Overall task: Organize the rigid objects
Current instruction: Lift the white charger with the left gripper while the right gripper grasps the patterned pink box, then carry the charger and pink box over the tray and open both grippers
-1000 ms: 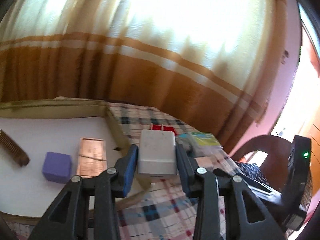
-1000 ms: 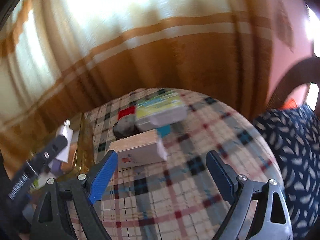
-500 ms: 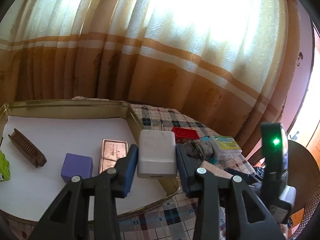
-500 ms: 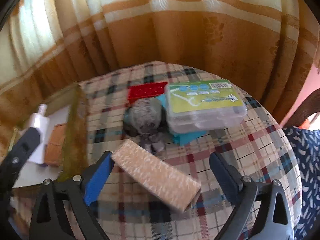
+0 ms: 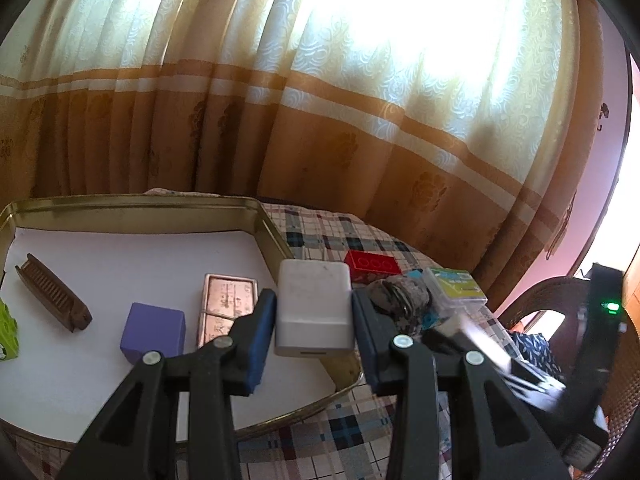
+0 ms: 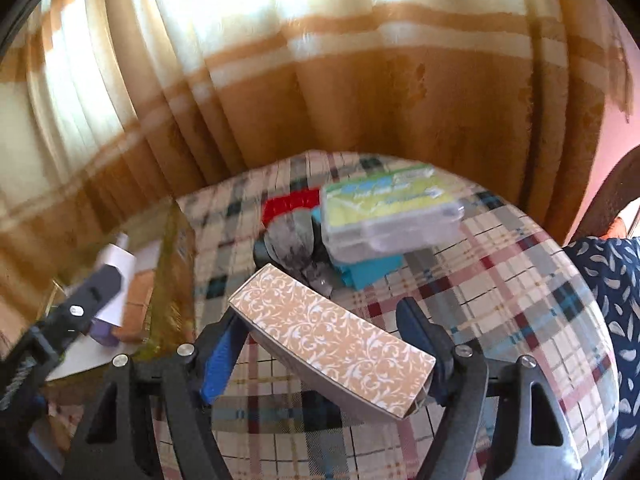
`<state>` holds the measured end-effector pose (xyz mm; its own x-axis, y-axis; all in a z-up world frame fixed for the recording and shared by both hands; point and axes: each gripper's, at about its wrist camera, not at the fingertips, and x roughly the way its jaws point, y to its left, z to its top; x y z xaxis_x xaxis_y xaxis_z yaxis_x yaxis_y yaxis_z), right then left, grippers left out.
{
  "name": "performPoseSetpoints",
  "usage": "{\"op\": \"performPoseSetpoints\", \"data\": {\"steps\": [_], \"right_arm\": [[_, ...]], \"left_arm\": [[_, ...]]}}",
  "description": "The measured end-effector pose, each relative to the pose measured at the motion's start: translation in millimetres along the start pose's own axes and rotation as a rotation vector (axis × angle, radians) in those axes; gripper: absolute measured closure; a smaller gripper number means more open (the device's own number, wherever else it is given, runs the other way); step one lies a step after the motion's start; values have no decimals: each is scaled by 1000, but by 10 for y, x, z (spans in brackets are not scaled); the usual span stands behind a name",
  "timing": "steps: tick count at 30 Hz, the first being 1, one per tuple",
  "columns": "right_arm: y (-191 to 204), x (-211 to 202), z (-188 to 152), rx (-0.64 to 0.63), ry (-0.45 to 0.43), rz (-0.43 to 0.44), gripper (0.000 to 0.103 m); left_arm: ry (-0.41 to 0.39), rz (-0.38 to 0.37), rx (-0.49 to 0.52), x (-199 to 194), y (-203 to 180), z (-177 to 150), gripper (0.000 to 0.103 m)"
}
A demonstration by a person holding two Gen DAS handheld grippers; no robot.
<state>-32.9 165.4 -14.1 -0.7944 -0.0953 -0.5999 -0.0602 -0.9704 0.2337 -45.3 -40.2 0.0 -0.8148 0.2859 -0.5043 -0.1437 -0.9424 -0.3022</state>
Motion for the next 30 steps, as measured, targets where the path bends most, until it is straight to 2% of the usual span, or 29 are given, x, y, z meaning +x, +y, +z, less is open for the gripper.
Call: {"op": "performPoseSetpoints", "data": {"steps": [3, 13, 30], "right_arm": [[29, -89, -8, -5, -57, -20, 26], [18, -139, -1, 2, -101, -50, 26], [353, -221, 46, -40, -146, 6, 26]], "left_arm": [[1, 4, 0, -3, -4, -1, 65], [-22, 26, 1, -50, 20, 22, 65], [-56, 94, -1, -102, 135, 69, 65]]}}
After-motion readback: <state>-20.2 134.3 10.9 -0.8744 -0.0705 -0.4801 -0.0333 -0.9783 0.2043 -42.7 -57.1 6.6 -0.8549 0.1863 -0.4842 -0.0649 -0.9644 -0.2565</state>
